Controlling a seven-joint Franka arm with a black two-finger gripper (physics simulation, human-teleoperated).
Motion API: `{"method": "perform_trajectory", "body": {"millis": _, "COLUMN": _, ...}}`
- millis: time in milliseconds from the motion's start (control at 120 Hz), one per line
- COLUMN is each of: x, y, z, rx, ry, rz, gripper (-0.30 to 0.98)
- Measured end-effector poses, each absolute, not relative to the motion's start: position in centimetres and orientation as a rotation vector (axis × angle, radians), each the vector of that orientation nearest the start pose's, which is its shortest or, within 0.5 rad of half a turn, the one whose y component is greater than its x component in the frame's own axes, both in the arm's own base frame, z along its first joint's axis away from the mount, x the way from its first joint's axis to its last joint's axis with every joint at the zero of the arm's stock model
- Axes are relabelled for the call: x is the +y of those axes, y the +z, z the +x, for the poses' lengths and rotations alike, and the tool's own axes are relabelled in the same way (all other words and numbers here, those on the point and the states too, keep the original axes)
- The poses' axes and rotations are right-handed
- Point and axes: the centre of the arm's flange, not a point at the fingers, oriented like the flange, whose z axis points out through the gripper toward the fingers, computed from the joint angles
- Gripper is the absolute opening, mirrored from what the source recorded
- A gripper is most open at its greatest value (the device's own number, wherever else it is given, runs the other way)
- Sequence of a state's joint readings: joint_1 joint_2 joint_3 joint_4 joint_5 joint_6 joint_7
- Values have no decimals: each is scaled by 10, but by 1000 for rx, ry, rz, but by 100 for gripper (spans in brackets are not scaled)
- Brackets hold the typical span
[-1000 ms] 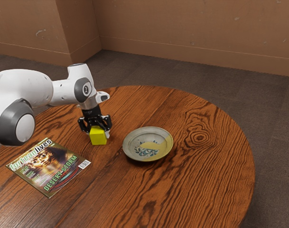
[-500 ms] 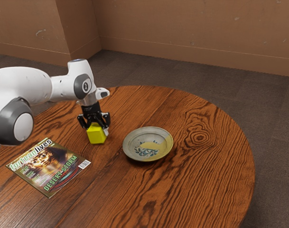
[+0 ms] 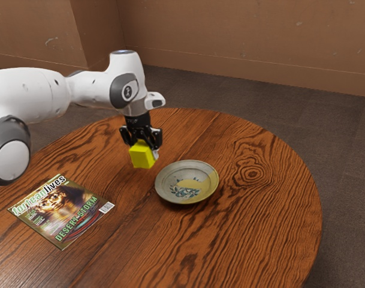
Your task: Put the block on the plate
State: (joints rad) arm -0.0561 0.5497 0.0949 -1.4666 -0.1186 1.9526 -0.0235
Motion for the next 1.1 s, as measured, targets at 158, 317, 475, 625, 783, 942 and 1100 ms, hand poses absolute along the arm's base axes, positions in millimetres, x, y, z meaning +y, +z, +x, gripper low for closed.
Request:
{"method": "perform_trajectory", "body": {"millis": 158, "x": -49, "y": 369, "z": 697, "rx": -24, "ry": 80, "rz": -3219, "gripper": 39}}
{"method": "perform_trajectory", "body": {"millis": 317, "x": -94, "y": 360, "z": 696, "rx": 75, "ry": 82, "rz": -3238, "gripper": 39}}
{"method": "perform_trajectory", "body": {"millis": 475, "x": -121, "y": 330, "z": 697, "rx": 125, "ry": 113, "rz": -3246, "gripper": 39}}
{"method": "perform_trajectory", "body": {"millis": 625, "x": -123, "y": 305, "z": 711, "rx": 124, "ry": 102, "rz": -3243, "gripper": 39}}
{"method": "perform_trajectory", "body": {"millis": 783, "x": -119, "y": 297, "z": 716, "rx": 117, "ry": 94, "rz": -3237, "gripper": 41}}
{"method": "perform_trajectory", "body": {"millis": 942, "x": -118, "y": 290, "z": 716, "rx": 119, "ry": 101, "rz": -3237, "gripper": 50}}
{"method": "perform_trajectory", "body": {"millis": 1100, "x": -118, "y": 307, "z": 717, "rx": 127, "ry": 63, "rz": -3240, "gripper": 60}}
